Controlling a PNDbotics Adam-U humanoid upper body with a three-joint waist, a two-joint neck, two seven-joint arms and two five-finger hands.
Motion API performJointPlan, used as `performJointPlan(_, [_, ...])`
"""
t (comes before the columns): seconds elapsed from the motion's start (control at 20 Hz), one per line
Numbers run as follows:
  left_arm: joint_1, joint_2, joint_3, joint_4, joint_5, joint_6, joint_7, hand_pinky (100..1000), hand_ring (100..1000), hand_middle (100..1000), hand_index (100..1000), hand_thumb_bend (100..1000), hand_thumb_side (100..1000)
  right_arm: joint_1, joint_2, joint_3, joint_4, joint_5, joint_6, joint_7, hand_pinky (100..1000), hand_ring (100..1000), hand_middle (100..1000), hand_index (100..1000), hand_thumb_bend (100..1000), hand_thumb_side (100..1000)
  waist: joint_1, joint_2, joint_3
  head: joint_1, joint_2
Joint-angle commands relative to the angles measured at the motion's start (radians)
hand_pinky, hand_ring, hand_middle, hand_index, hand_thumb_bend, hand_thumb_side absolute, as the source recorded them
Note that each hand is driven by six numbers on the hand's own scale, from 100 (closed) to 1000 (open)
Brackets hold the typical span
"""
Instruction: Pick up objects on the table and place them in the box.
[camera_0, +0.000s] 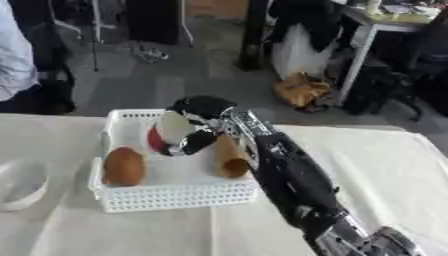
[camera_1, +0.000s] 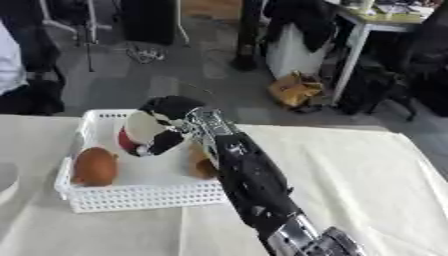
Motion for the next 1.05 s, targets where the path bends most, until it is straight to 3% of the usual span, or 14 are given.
performJointPlan(0.05, [-0.009,0.009,0.0,-0.017,0.005,0.0,-0.003,943,832,820,823,100,1000,-0.031,-0.035,-0.013,0.003,0.066,0.007,-0.042,905,1000,965,1000,784,969,0.006,-0.02,-0.002,0.001,0.006])
performJointPlan(0.25, [-0.01,0.011,0.001,-0.017,0.004,0.001,-0.003,943,831,820,823,102,1000,-0.038,-0.038,-0.018,0.012,0.102,0.014,-0.04,917,1000,985,1000,842,965,0.005,-0.025,-0.006,0.005,0.012])
performJointPlan(0.5, [-0.008,0.012,0.006,-0.017,0.0,0.003,0.0,943,831,819,823,101,1000,-0.048,-0.04,-0.022,0.011,0.094,0.013,-0.024,908,1000,980,1000,842,959,0.004,-0.028,-0.012,0.013,0.016])
performJointPlan(0.8, [-0.009,0.015,0.013,-0.017,-0.007,0.005,0.008,943,832,820,824,105,1000,-0.056,-0.048,-0.033,-0.046,-0.018,0.013,-0.023,869,958,960,1000,829,987,0.005,-0.025,-0.025,0.035,0.011])
performJointPlan(0.85, [-0.009,0.017,0.016,-0.017,-0.009,0.005,0.011,943,832,822,826,108,1000,-0.059,-0.054,-0.037,-0.076,-0.055,0.012,-0.033,820,897,935,1000,758,1000,0.006,-0.024,-0.032,0.05,0.013])
performJointPlan(0.9, [-0.009,0.02,0.021,-0.017,-0.013,0.006,0.015,943,832,822,826,108,1000,-0.055,-0.065,-0.037,-0.119,-0.108,0.012,-0.046,820,897,935,1000,758,1000,0.007,-0.023,-0.039,0.064,0.014])
performJointPlan(0.95, [-0.009,0.022,0.025,-0.017,-0.016,0.008,0.02,943,833,824,830,111,1000,-0.051,-0.076,-0.039,-0.171,-0.17,0.017,-0.066,729,811,885,1000,529,1000,0.009,-0.022,-0.049,0.083,0.016])
performJointPlan(1.0, [-0.009,0.024,0.031,-0.017,-0.02,0.01,0.026,943,833,824,830,111,1000,-0.038,-0.093,-0.041,-0.25,-0.259,0.026,-0.106,729,811,885,1000,529,1000,0.012,-0.022,-0.062,0.107,0.017])
performJointPlan(1.05, [-0.008,0.026,0.035,-0.017,-0.024,0.012,0.031,942,834,826,836,115,1000,-0.021,-0.111,-0.036,-0.329,-0.347,0.044,-0.138,694,784,861,1000,380,1000,0.017,-0.023,-0.073,0.129,0.022])
